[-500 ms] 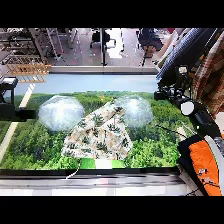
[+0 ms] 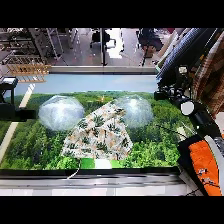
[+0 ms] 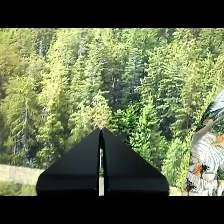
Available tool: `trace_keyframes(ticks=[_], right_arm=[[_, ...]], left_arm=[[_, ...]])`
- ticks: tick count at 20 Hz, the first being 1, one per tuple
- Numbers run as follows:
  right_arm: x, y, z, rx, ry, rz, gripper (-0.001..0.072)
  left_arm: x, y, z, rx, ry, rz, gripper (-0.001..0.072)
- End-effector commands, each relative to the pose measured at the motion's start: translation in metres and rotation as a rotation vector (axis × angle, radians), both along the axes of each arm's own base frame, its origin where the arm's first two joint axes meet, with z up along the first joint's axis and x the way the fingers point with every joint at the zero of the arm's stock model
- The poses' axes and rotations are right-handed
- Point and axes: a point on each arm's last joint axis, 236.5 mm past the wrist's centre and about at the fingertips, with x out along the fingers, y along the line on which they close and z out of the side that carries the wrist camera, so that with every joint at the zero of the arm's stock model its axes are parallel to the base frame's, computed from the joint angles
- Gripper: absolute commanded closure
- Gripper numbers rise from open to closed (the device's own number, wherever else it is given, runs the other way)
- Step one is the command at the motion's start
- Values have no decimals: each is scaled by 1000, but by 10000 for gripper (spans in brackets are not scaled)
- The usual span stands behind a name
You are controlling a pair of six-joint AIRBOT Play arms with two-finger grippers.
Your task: Fold the clothes and pants, and hang the long-sleeved shirts on hangers.
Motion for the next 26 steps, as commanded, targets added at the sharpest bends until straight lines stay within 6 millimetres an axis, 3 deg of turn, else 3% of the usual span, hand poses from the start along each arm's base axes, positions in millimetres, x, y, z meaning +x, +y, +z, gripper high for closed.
trace_keyframes(ticks=[1, 5, 9, 12, 14, 15, 16, 17, 18, 19, 22, 23, 26], right_arm=[[0, 1, 0, 0, 0, 1, 703], [0, 1, 0, 0, 0, 1, 703], [2, 3, 4, 25, -14, -3, 703], [-3, 24, 8, 265, 21, -12, 703], [-11, 43, 2, 403, 93, 9, 700], [-17, 54, -7, 430, 146, 38, 699], [-23, 63, -19, 411, 198, 72, 640], [-31, 73, -34, 399, 262, 110, 509], [-41, 83, -52, 408, 343, 145, 361], [-53, 95, -74, 410, 438, 183, 275], [-76, 131, -133, 484, 667, 256, 228], [-77, 148, -146, 551, 711, 265, 179], [-63, 198, -169, 715, 742, 290, 165]], left_arm=[[0, 0, 0, 0, 1, -1, 699], [0, 0, 0, 0, 1, 0, 699], [2, -16, -6, -73, 7, -13, 700], [6, -29, -18, -134, 31, -21, 700], [-3, -43, -34, -200, 106, -25, 696], [-4, -56, -41, -251, 125, -42, 602], [-6, -71, -51, -303, 149, -78, 267], [-10, -84, -62, -357, 181, -95, 7], [-20, -94, -79, -403, 231, -96, 2], [-31, -100, -98, -416, 284, -105, 2], [-64, -109, -152, -393, 391, -160, 2], [-69, -112, -166, -384, 398, -173, 2], [-56, -119, -185, -371, 342, -180, 2]])
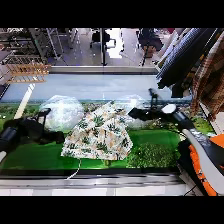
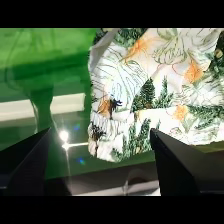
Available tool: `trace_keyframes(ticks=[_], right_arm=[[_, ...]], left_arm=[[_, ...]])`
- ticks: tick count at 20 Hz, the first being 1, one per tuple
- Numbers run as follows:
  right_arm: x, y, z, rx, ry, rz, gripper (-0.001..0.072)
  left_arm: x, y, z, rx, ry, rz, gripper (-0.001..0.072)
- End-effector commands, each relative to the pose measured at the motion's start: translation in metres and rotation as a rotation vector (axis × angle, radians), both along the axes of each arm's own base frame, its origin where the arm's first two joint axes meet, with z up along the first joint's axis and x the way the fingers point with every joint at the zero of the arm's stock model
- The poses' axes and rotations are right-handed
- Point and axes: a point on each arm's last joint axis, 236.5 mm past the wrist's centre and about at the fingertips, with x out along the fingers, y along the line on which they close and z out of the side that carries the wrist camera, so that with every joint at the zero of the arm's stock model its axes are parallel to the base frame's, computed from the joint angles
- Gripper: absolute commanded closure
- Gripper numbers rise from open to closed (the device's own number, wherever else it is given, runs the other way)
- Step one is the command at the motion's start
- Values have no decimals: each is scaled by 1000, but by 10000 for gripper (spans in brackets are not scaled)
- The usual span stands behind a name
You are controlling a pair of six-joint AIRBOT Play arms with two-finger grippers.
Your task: Fold the clothes and pants, and hang the long-sleeved shirts on hangers.
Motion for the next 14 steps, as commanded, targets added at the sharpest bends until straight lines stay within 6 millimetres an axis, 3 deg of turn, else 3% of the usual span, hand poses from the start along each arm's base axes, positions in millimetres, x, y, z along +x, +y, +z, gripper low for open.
trace_keyframes(ticks=[1, 2, 4, 6, 7, 10, 13, 14], right_arm=[[6, 59, -25, 183, 97, 6, 85], [15, 73, -26, 199, 90, 9, 13], [39, 91, -25, 208, 66, -46, 13], [65, 96, -31, 207, 70, -147, 22], [71, 99, -37, 206, 92, -176, 39], [84, 106, -54, 187, 155, -236, 129], [91, 122, -57, 217, 191, -254, 419], [94, 125, -52, 222, 178, -250, 680]], left_arm=[[13, -13, -25, -8, -63, -12, 8], [19, -18, -28, -16, -78, -6, 9], [17, -26, -42, -23, -45, -11, 43], [10, -29, -59, -20, 11, -21, 162], [9, -29, -64, -21, 23, -20, 250], [12, -29, -65, -18, 14, -18, 699], [12, -29, -62, -13, 6, -52, 699], [11, -29, -58, -10, -2, -78, 699]])
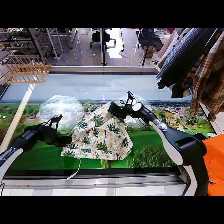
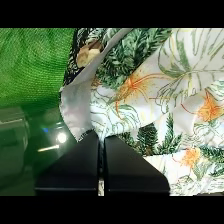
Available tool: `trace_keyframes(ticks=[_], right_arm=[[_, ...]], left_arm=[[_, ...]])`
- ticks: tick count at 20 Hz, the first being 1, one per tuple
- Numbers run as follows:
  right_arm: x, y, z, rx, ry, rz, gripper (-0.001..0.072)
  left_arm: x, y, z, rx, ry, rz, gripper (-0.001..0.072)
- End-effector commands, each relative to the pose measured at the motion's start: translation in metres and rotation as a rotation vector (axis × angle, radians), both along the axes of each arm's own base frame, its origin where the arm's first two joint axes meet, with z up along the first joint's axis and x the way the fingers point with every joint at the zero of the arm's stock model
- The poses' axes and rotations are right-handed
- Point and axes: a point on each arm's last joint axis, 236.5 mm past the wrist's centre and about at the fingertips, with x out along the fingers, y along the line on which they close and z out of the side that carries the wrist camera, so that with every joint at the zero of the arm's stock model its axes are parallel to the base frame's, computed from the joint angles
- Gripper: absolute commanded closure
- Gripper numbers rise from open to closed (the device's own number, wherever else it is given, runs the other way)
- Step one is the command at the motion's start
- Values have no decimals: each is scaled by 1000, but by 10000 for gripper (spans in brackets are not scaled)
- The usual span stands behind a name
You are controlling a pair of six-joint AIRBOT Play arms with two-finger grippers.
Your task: Fold the clothes and pants, and hang the long-sleeved shirts on hangers.
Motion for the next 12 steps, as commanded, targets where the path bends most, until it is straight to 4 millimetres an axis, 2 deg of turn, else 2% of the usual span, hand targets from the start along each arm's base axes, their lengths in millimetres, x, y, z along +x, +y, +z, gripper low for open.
trace_keyframes(ticks=[1, 2, 4, 6, 7, 9, 11, 12], right_arm=[[13, 12, 8, 27, 6, -37, 704], [16, 12, 22, 14, -29, -18, 705], [21, -1, 68, -119, -180, 49, 705], [15, -22, 144, -289, -391, 135, 705], [3, -32, 192, -369, -503, 186, 705], [-38, -49, 283, -480, -694, 273, 705], [-99, -68, 374, -557, -897, 325, 705], [-129, -77, 411, -577, -984, 329, 706]], left_arm=[[0, -2, 13, 6, -25, -73, 701], [1, -3, 27, 6, -43, -111, 701], [7, -8, 73, 10, -113, -218, 702], [15, -12, 131, 15, -204, -294, 702], [20, -14, 166, 18, -267, -324, 702], [30, -17, 241, 29, -423, -341, 702], [33, -17, 323, 43, -621, -338, 701], [28, -17, 364, 48, -724, -335, 701]])
